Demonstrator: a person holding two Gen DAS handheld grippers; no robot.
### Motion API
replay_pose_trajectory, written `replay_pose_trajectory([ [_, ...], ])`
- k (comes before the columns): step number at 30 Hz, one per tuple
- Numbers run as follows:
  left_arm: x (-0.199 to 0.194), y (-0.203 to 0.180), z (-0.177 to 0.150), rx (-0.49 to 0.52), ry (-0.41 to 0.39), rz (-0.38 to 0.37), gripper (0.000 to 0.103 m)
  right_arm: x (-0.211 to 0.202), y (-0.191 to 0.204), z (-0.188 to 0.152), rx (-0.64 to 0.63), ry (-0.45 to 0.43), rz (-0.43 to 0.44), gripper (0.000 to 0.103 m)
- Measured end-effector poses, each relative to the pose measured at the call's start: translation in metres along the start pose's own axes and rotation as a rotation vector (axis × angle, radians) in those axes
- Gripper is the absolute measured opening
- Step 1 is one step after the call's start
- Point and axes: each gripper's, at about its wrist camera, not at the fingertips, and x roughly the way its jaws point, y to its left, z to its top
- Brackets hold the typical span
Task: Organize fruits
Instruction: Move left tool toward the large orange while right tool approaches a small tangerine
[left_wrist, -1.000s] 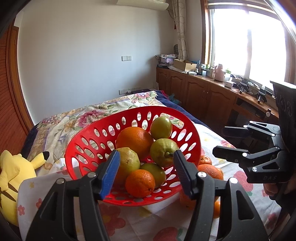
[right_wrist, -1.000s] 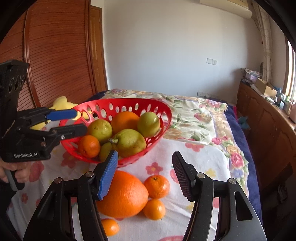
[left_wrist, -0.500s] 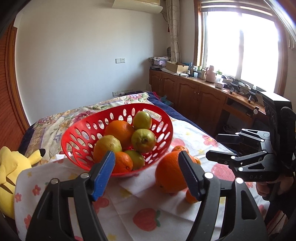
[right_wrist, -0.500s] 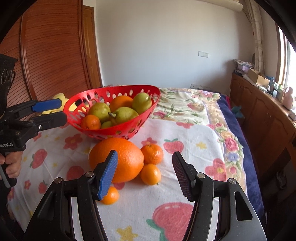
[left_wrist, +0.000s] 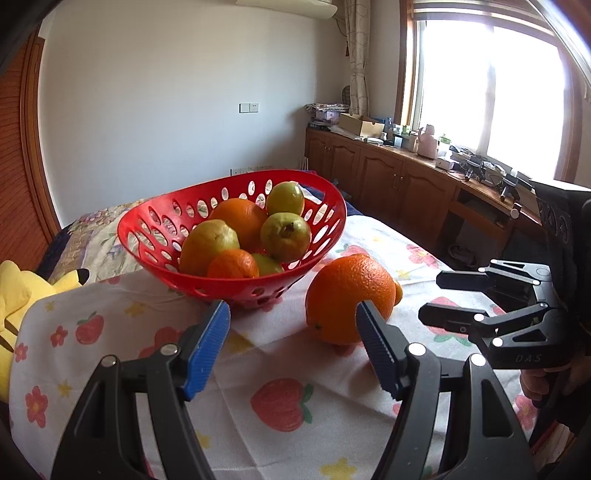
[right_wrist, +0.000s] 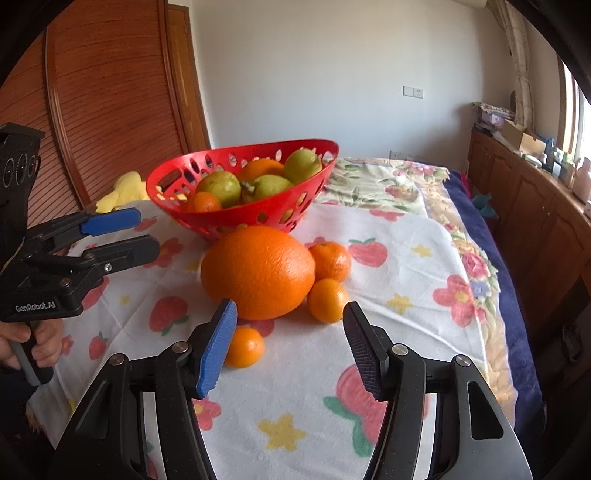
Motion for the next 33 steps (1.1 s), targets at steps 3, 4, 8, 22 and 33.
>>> replay_pose_trajectory([
  [3, 0.0, 0.0, -0.005, 0.001, 0.003, 0.007, 0.071, 0.007, 0.006, -0.005, -0.007, 0.02, 0.019, 0.057],
  [4, 0.0, 0.0, -0.006, 0.0, 0.002, 0.007, 0.071, 0.01, 0.008, -0.007, -0.01, 0.03, 0.027, 0.056],
  [8, 0.0, 0.001, -0.008, -0.003, 0.004, 0.007, 0.071, 0.02, 0.018, -0.012, -0.027, 0.064, 0.048, 0.054],
  [22, 0.006, 0.006, -0.015, -0.014, 0.038, -0.002, 0.071, 0.042, 0.03, -0.018, -0.057, 0.145, 0.072, 0.046],
  [33, 0.009, -0.01, -0.001, 0.005, 0.059, -0.03, 0.071, 0.025, 0.024, -0.019, -0.064, 0.109, 0.06, 0.036],
])
